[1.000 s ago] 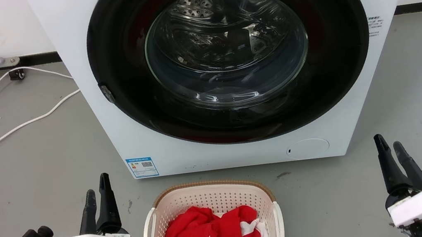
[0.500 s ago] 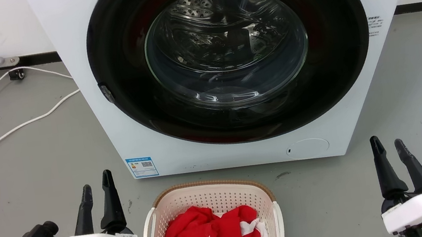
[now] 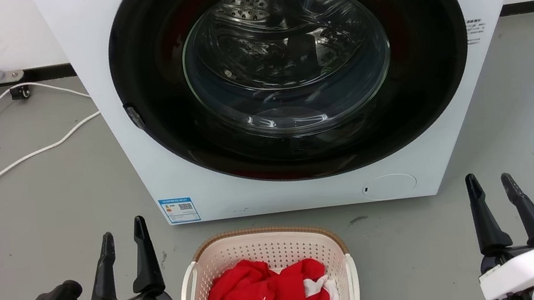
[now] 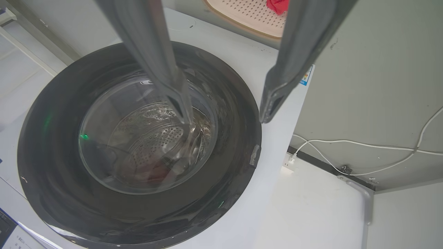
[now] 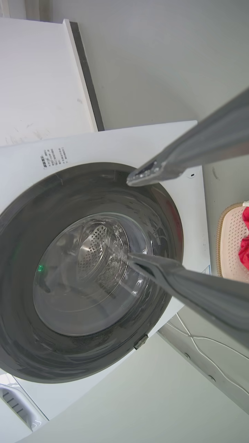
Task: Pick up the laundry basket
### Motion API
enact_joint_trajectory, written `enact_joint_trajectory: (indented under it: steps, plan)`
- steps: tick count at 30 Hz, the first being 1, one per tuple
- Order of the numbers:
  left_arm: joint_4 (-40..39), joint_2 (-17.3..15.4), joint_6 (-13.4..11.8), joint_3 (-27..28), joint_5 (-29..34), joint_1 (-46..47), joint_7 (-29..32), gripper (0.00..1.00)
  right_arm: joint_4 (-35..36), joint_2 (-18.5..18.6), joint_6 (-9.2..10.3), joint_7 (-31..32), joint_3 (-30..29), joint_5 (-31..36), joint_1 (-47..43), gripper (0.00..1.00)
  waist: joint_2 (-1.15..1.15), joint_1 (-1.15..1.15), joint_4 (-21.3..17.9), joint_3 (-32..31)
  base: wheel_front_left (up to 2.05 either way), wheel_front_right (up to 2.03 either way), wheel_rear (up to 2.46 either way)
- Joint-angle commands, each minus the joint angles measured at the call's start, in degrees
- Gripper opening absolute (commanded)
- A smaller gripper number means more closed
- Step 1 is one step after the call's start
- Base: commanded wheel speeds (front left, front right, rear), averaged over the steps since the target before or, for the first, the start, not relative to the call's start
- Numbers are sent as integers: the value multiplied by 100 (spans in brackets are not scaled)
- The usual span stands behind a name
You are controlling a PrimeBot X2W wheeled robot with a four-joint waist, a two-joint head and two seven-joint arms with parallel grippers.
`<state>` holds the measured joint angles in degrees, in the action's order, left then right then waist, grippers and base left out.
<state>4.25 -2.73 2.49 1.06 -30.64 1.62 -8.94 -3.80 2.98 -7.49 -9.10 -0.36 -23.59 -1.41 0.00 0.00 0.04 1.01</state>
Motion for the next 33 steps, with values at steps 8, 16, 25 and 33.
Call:
enact_joint_trajectory:
  steps: [8, 16, 25, 33]
  plan:
    - [-70, -16, -62, -25, 566, -22, -158, 100, 144, -7, 0, -149, 34, 552, -70, 100, 0, 0, 7, 14, 0, 0, 0]
    - [-101, -18, -132, -57, 1018, -51, -260, 100, 190, -9, 0, -249, 45, 1006, -101, 100, 0, 0, 12, 23, 0, 0, 0]
    - [-128, -19, -209, -96, 1504, -94, -365, 100, 232, -12, 0, -360, 55, 1499, -152, 100, 0, 0, 5, 46, 0, 0, 0]
    - [-130, -20, -261, -129, 1889, -108, -462, 100, 283, -14, 0, -449, 69, 1898, -192, 100, 0, 0, 6, 74, 0, 0, 0]
